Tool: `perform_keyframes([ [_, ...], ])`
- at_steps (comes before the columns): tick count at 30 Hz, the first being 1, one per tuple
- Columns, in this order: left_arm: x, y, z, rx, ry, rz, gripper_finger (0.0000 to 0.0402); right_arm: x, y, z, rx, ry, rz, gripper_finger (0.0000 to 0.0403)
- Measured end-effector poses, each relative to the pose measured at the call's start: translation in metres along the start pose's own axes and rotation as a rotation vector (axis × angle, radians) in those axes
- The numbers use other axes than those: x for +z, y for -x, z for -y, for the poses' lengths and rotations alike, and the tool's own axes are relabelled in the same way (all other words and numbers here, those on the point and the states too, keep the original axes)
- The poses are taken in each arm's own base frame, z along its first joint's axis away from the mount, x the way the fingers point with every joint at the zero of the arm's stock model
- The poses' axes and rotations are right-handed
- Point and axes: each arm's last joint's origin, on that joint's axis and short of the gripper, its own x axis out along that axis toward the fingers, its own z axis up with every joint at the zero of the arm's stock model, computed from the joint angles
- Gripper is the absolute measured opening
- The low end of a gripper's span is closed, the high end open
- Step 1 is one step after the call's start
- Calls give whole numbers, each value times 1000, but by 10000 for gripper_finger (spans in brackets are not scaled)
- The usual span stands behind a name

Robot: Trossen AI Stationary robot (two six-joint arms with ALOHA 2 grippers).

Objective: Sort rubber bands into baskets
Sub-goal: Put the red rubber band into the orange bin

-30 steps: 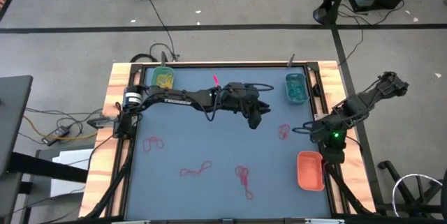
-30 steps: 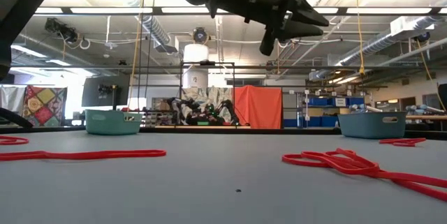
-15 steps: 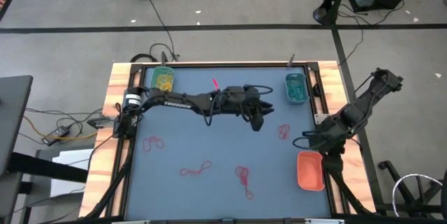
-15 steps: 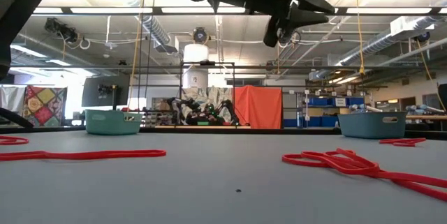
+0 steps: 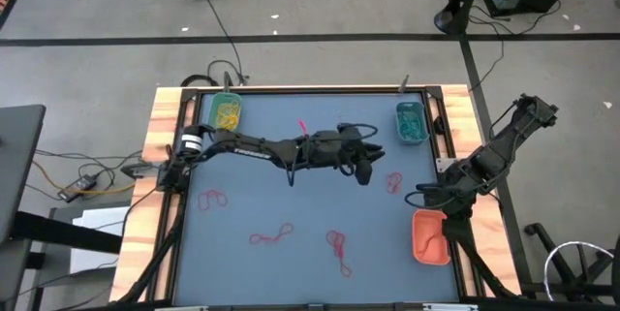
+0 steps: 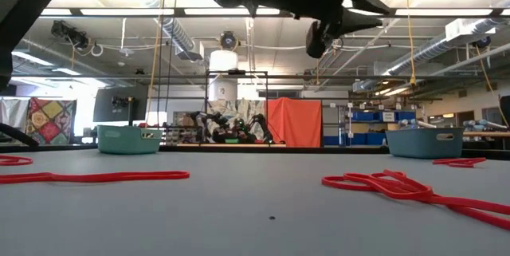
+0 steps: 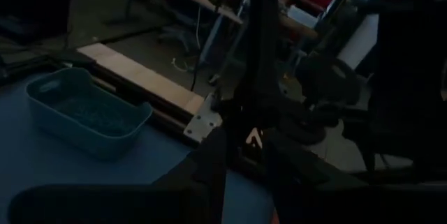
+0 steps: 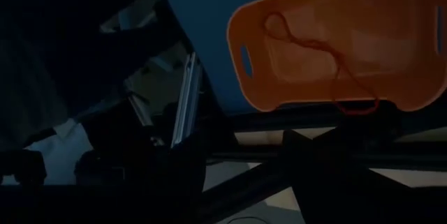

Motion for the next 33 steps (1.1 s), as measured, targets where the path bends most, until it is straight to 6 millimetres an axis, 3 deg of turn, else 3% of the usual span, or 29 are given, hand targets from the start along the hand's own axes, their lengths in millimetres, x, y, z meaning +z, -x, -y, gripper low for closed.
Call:
perform_keyframes([
  [13, -72, -48, -22, 40, 18, -207, 99, 2, 0, 2, -39, -149, 83, 199],
  [18, -80, -66, -20, 42, -84, -345, 110, -1, -2, 1, -50, -169, 90, 199],
  [23, -87, -77, -18, 28, -212, -455, 146, -4, -3, 1, -58, -169, 93, 199],
  [28, -92, -87, -16, -12, -253, -428, 189, -4, -4, 1, -66, -183, 117, 199],
  [33, -106, -96, -23, -7, -262, -395, 199, -4, -4, 1, -66, -208, 139, 199],
])
